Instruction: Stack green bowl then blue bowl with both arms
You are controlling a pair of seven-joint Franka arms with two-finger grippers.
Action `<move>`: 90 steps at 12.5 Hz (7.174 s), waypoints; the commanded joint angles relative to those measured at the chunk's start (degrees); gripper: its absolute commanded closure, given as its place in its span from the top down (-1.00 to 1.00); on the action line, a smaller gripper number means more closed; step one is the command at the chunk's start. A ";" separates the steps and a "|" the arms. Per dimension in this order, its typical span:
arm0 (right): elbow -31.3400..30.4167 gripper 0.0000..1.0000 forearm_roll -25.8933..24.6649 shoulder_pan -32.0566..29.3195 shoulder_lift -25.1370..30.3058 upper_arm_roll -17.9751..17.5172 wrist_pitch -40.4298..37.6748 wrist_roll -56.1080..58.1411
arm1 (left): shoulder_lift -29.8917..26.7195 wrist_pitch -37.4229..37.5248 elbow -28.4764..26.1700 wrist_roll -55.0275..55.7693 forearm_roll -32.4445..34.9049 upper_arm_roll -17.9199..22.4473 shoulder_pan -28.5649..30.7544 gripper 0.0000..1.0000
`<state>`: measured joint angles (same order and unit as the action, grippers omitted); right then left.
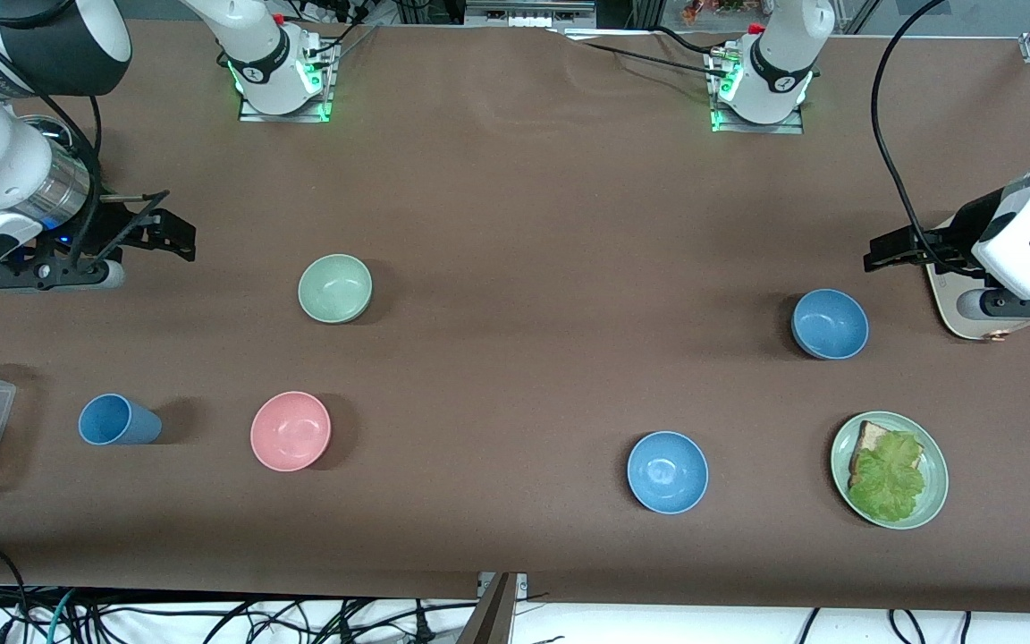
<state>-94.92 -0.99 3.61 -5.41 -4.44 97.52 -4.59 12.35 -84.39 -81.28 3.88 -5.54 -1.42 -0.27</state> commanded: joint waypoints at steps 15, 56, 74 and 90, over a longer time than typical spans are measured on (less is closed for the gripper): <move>-12.20 0.99 2.93 -0.71 5.58 -0.75 6.18 -0.33 | -0.13 0.54 0.16 0.43 0.53 0.01 -0.17 1.00; -2.81 0.99 -2.27 27.94 -12.02 9.86 24.14 -36.86 | 6.89 -30.19 -27.42 -18.29 0.53 3.62 10.11 0.98; -2.90 1.00 1.53 1.84 2.07 2.50 3.28 -2.09 | 9.19 -39.92 -31.34 -25.00 -7.70 2.13 8.20 -1.00; -2.99 1.00 0.47 1.66 1.72 2.94 2.85 -2.44 | 23.95 -36.89 -7.05 36.28 -9.05 2.12 -37.69 -1.00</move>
<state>-96.89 0.06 6.08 -4.67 -0.92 100.67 -7.49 34.60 -120.89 -90.55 38.65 -13.98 -0.64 -36.10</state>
